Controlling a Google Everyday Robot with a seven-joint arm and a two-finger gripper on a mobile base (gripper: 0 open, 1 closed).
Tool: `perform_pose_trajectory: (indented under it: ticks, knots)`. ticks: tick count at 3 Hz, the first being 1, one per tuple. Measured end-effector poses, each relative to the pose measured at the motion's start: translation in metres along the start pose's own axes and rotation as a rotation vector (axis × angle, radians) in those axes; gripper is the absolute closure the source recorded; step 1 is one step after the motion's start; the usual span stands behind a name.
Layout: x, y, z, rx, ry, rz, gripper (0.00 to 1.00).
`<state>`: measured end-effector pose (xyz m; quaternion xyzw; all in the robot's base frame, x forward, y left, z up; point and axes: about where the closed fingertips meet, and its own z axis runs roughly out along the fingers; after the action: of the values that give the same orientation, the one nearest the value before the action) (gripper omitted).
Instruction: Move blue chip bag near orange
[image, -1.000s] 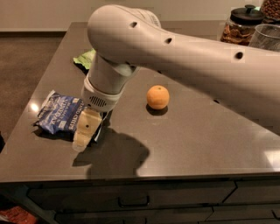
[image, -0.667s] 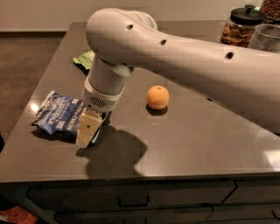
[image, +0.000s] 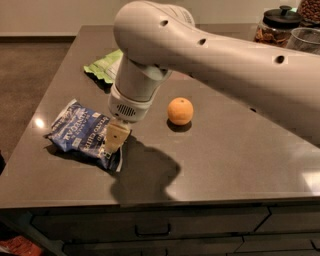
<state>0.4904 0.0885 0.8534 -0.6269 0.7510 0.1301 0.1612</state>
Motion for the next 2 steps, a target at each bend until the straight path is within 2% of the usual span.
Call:
perform_pose_trajectory:
  ticks: [1, 2]
  knots:
    - [0.022, -0.015, -0.019, 0.034, 0.006, 0.024, 0.87]
    - [0.059, -0.028, -0.045, 0.007, 0.007, 0.033, 1.0]
